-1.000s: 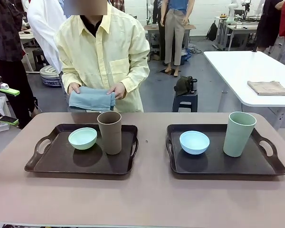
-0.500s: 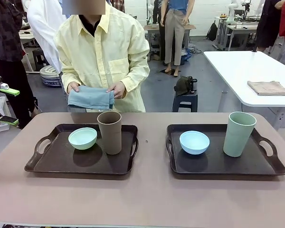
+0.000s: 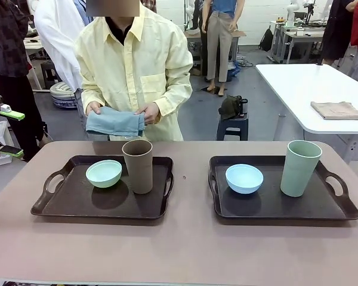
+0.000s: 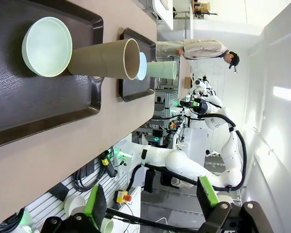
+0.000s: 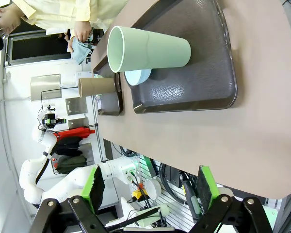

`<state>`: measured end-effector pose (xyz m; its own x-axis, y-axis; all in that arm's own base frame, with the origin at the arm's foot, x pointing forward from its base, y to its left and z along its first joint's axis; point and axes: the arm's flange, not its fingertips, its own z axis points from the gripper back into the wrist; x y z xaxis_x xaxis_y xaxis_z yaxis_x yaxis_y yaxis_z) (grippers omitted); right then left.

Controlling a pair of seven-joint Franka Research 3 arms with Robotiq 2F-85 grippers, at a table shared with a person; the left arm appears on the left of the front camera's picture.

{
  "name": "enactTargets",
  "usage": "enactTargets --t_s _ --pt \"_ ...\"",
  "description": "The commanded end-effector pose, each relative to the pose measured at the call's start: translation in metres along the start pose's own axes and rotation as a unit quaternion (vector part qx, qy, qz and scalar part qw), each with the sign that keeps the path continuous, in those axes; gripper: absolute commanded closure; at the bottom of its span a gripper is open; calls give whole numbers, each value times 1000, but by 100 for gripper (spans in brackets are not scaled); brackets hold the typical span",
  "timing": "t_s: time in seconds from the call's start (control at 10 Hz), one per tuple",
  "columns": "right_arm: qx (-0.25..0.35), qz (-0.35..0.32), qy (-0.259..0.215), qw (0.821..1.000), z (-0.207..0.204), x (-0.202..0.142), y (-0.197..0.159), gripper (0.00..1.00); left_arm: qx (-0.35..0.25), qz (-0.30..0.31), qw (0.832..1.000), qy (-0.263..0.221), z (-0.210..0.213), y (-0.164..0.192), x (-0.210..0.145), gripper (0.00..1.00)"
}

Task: Set up a tray with a mat and arrange the tableware.
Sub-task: Pick up the Picnic Bowl and Reusable plastic cup from the Handle tray in front of the human's position and hold them in the air.

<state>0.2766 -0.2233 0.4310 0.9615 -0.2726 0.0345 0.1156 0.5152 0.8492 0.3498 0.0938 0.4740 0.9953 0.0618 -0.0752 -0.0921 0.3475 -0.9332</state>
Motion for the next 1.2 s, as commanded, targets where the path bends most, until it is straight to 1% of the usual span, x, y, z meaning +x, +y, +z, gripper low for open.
enactTargets --t_s 0.0,0.1,0.2,0.3,0.4,0.5,0.6,0.7,0.8,0.9,1.0,1.1 --pt "-8 23 -11 1000 -2 3 16 0 42 -15 999 11 -1 -5 0 0" --pt "-32 47 -42 998 -5 -4 48 0 88 -20 996 2 2 -20 -4 0" --pt "-67 79 -72 992 -11 -18 82 0 129 -15 991 -18 6 -35 -7 0" --pt "-103 113 -99 983 -16 -31 116 0 175 -9 984 -24 8 -48 -10 0" --pt "-135 147 -125 972 -26 -37 148 0 225 -4 974 -28 12 -65 -11 0" --pt "-174 185 -137 957 -44 -34 180 0 275 -4 961 -28 13 -87 -13 0" --pt "-203 222 -150 942 -67 -27 204 0 304 -2 952 -31 13 -109 -15 0" --pt "-232 267 -143 924 -93 -16 223 0 334 -2 942 -30 12 -131 -18 0" --pt "-249 313 -139 906 -123 -4 238 0 368 9 929 -36 8 -151 -20 0" --pt "-276 368 -122 879 -162 6 251 0 405 26 913 -35 2 -170 -19 0" --pt "-282 413 -81 862 -195 10 257 0 412 42 910 -39 -2 -182 -16 0" --pt "-285 442 -27 850 -228 9 263 0 406 48 912 -25 -3 -192 -15 0"
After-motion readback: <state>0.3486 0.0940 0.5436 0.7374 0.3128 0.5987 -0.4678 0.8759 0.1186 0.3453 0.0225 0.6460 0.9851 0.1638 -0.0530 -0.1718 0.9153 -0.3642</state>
